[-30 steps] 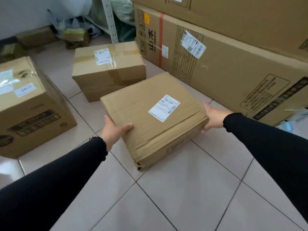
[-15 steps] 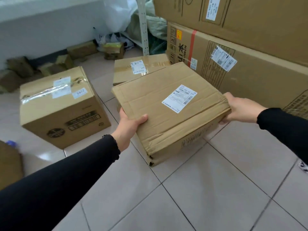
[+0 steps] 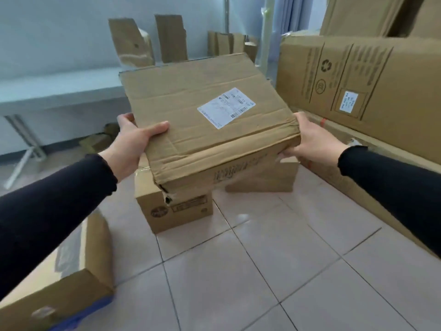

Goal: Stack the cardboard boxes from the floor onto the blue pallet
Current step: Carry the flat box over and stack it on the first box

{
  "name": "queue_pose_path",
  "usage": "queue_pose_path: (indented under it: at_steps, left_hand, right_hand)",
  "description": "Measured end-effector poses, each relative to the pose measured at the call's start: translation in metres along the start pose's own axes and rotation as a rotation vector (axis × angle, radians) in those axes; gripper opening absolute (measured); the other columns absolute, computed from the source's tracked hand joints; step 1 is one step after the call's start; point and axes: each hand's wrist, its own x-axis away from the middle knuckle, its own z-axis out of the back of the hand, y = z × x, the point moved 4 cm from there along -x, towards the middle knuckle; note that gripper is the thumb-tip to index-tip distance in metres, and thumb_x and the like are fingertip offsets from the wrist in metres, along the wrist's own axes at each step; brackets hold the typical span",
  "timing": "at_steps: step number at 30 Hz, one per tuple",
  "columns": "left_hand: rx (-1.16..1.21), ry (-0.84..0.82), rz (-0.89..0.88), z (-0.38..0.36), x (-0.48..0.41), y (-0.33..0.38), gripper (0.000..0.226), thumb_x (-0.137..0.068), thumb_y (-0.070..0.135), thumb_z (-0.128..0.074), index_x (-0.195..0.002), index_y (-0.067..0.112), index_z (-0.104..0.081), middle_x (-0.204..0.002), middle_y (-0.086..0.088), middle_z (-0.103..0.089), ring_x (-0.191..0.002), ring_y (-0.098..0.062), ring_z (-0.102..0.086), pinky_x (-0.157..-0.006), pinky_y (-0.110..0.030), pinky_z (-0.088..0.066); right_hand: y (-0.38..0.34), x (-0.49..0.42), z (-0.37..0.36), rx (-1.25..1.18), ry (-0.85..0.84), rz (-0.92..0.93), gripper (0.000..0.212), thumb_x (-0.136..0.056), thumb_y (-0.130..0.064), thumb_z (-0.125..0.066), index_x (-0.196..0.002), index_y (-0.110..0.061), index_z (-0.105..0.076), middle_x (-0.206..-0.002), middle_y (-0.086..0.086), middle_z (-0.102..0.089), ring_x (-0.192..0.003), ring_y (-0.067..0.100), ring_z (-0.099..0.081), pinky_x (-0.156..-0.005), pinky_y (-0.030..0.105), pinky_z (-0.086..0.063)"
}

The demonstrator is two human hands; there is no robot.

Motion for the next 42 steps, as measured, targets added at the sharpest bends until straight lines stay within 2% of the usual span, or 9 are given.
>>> queue_pose_path:
  at_steps: [4,7,11,16,19,22,30,33,42]
  left_hand:
    - [-0.067,0.087,-0.022,0.123,-0.007,0.026,0.078,-0.079,0.025,-0.086,-0.138,0.018,-0.035,-0.126,-0.005,-0.064,-0.105,-0.02,-0.071,-0.08,-0.039,-0.061]
    - [-0.105,0.131,0.006,0.216,0.003,0.035,0.073,-0.082,0.026,-0.083,-0.14,0.018,-0.04,-0.129,-0.007,-0.065,-0.108,-0.022,-0.072,-0.083,-0.038,-0.061]
    - [-0.249,0.197,0.102,0.335,0.028,0.022,0.063,-0.086,0.034,-0.078,-0.14,0.02,-0.048,-0.131,-0.006,-0.067,-0.114,-0.023,-0.069,-0.097,-0.041,-0.055]
    - [-0.353,0.341,0.24,0.442,0.06,-0.018,0.052,-0.094,0.032,-0.07,-0.137,0.018,-0.044,-0.117,0.0,-0.064,-0.097,-0.015,-0.065,-0.077,-0.03,-0.054]
    - [-0.4,0.397,0.327,0.492,0.072,-0.047,0.065,-0.09,0.032,-0.075,-0.142,0.013,-0.042,-0.128,-0.004,-0.062,-0.108,-0.021,-0.064,-0.088,-0.039,-0.054]
    - [-0.399,0.401,0.423,0.522,0.078,-0.077,0.062,-0.093,0.027,-0.072,-0.145,0.014,-0.042,-0.136,-0.009,-0.059,-0.118,-0.029,-0.061,-0.099,-0.048,-0.051]
    - [-0.471,0.355,0.501,0.547,0.072,-0.125,0.067,-0.097,0.03,-0.067,-0.155,0.018,-0.036,-0.14,-0.006,-0.054,-0.121,-0.027,-0.055,-0.106,-0.048,-0.044]
    - [-0.501,0.357,0.522,0.552,0.071,-0.13,0.067,-0.096,0.032,-0.067,-0.155,0.022,-0.036,-0.136,-0.005,-0.052,-0.123,-0.029,-0.054,-0.108,-0.052,-0.043]
    - [-0.67,0.35,0.599,0.56,0.065,-0.128,0.085,-0.091,0.043,-0.07,-0.161,0.025,-0.026,-0.158,-0.01,-0.041,-0.136,-0.035,-0.046,-0.115,-0.053,-0.035]
  right_hand:
    - [-0.105,-0.022,-0.048,-0.12,0.02,0.136,0.094,-0.076,-0.032,-0.09,-0.148,-0.021,-0.03,-0.121,0.002,-0.06,-0.11,0.025,-0.059,-0.091,0.042,-0.049]
    - [-0.185,-0.024,-0.094,-0.2,0.002,0.219,0.091,-0.075,-0.032,-0.089,-0.145,-0.018,-0.033,-0.117,-0.002,-0.058,-0.107,0.021,-0.056,-0.086,0.037,-0.043]
    - [-0.278,-0.011,-0.162,-0.239,-0.08,0.292,0.088,-0.075,-0.038,-0.089,-0.142,-0.019,-0.034,-0.114,-0.006,-0.057,-0.101,0.022,-0.059,-0.084,0.037,-0.045]
    - [-0.362,0.018,-0.247,-0.297,-0.172,0.348,0.084,-0.077,-0.037,-0.088,-0.139,-0.016,-0.036,-0.128,0.001,-0.065,-0.111,0.024,-0.062,-0.086,0.036,-0.048]
    - [-0.389,0.038,-0.294,-0.317,-0.22,0.353,0.081,-0.078,-0.035,-0.087,-0.138,-0.017,-0.035,-0.131,0.005,-0.066,-0.116,0.028,-0.064,-0.093,0.04,-0.053]
    - [-0.402,0.053,-0.33,-0.296,-0.264,0.337,0.08,-0.081,-0.036,-0.085,-0.139,-0.017,-0.034,-0.131,0.007,-0.067,-0.116,0.032,-0.065,-0.096,0.042,-0.054]
    - [-0.413,0.065,-0.369,-0.216,-0.315,0.305,0.081,-0.081,-0.039,-0.084,-0.139,-0.015,-0.032,-0.129,0.008,-0.068,-0.114,0.033,-0.067,-0.093,0.043,-0.056]
    - [-0.413,0.067,-0.375,-0.207,-0.326,0.299,0.086,-0.08,-0.042,-0.084,-0.141,-0.014,-0.031,-0.129,0.009,-0.068,-0.113,0.034,-0.067,-0.092,0.044,-0.057]
    - [-0.412,0.063,-0.379,-0.179,-0.367,0.31,0.083,-0.076,-0.049,-0.086,-0.13,-0.018,-0.032,-0.133,0.007,-0.064,-0.11,0.032,-0.068,-0.087,0.043,-0.058]
